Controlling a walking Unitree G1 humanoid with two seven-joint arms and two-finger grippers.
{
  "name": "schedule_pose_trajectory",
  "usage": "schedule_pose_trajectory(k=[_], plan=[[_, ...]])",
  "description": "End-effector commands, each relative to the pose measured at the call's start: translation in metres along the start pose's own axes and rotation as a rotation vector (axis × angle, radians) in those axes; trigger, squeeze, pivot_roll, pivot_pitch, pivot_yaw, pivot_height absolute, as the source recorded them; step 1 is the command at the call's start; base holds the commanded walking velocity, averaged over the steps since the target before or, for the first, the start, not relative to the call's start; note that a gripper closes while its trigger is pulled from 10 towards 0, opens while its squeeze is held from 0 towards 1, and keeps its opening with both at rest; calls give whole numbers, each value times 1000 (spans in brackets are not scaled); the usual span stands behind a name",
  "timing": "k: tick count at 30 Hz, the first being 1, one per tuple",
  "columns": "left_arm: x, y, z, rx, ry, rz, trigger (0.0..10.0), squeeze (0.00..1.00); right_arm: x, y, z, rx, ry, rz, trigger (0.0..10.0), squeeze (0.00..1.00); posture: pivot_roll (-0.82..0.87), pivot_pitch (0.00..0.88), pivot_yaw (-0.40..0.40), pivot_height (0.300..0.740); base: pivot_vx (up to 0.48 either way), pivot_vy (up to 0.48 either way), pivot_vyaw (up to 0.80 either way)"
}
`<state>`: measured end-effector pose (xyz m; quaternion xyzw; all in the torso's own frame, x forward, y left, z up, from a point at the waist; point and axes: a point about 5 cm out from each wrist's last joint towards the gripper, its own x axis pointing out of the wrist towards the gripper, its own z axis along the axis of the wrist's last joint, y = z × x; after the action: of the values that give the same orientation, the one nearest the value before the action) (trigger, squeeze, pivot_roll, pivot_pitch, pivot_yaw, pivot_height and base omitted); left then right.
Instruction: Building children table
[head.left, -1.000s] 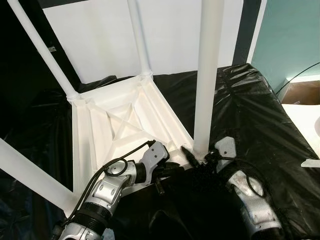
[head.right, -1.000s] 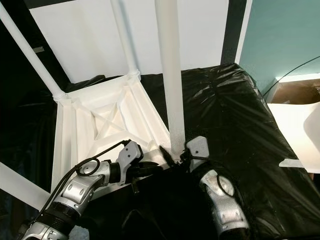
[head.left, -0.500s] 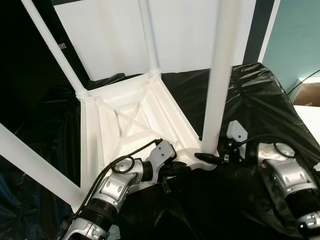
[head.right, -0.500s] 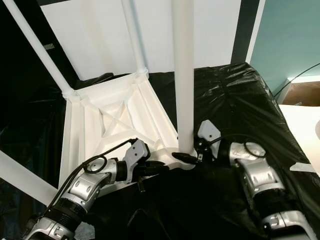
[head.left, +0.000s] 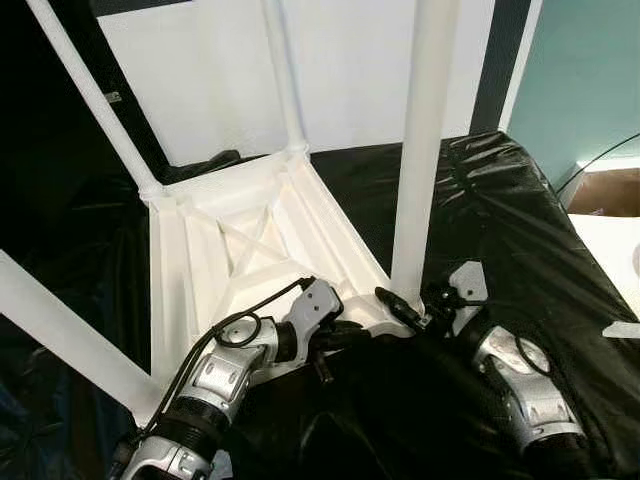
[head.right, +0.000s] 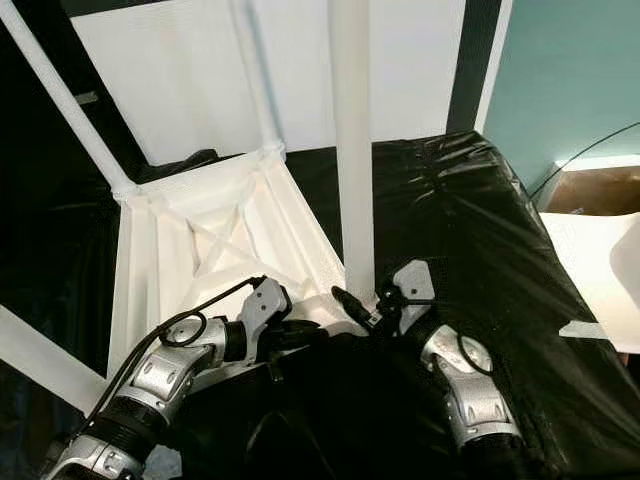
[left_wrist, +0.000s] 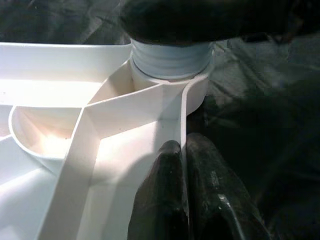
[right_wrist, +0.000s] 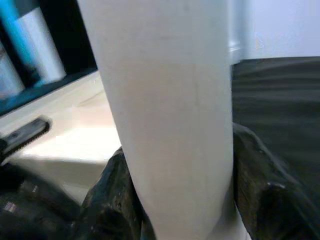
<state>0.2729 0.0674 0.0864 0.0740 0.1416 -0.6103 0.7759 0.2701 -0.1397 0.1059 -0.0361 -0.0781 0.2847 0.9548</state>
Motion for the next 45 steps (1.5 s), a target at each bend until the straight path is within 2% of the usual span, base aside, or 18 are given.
schedule_pose_trajectory(k=[1,2,7,8,10,11,12,13,19,20,24,26,33,34,37,38,43,45], plan=[[6,-20,-31,-151,17,-73,10000,0,1,3,-1,25,-22,-67,0,0,-25,0,56,740,0,0,0],[5,-19,-31,-144,27,-80,10000,0,3,2,2,24,-57,-142,0,0,-29,0,63,740,0,0,0],[2,-16,-30,-130,38,-86,10000,0,8,-2,7,-8,-81,-224,0,0,-29,0,72,740,0,0,0],[3,-16,-29,-130,36,-86,10000,0,8,0,6,-12,-65,-230,1725,0,-27,0,72,740,0,0,0],[3,-16,-28,-131,33,-86,10000,0,8,1,4,-14,-46,-236,1725,0,-27,0,72,740,0,0,0],[3,-17,-29,-132,32,-85,10000,0,8,2,3,-16,-35,-234,10000,0,-25,0,72,740,0,0,0],[3,-17,-29,-132,32,-85,10000,0,8,2,3,-16,-35,-234,10000,0,-25,0,72,740,0,0,0],[3,-18,-30,-134,33,-84,10000,0,8,4,2,-6,-23,-194,10000,1000,-24,0,71,740,0,0,0],[2,-19,-32,-140,34,-82,10000,0,5,5,0,-63,38,15,10000,1000,-28,0,68,740,0,0,0],[3,-19,-32,-141,33,-81,10000,0,4,1,3,-108,37,76,10000,0,-28,0,68,740,0,0,0],[4,-19,-32,-142,30,-82,10000,0,3,-14,15,-174,34,200,10000,0,-30,0,67,740,0,0,0],[6,-19,-31,-140,29,-87,10000,0,2,-30,22,-229,104,326,10000,0,-43,0,68,740,0,0,0],[6,-19,-30,-136,29,-90,10000,0,1,-51,25,-278,205,405,10000,0,-46,0,72,740,0,0,0],[6,-19,-29,-135,28,-91,10000,0,-1,-53,26,-259,217,445,1490,0,-44,0,71,740,0,0,0],[6,-19,-29,-135,28,-91,10000,0,-3,-54,26,-244,223,474,1490,0,-44,0,71,740,0,0,0],[6,-19,-29,-135,28,-90,10000,0,-4,-54,27,-234,225,497,0,0,-42,0,71,740,0,0,0],[5,-20,-31,-140,29,-86,10000,0,-8,-50,26,-206,226,534,0,0,-37,0,66,740,0,0,0],[5,-20,-32,-142,29,-85,10000,0,-14,-40,16,-161,251,543,0,0,-35,0,63,740,0,0,0]])
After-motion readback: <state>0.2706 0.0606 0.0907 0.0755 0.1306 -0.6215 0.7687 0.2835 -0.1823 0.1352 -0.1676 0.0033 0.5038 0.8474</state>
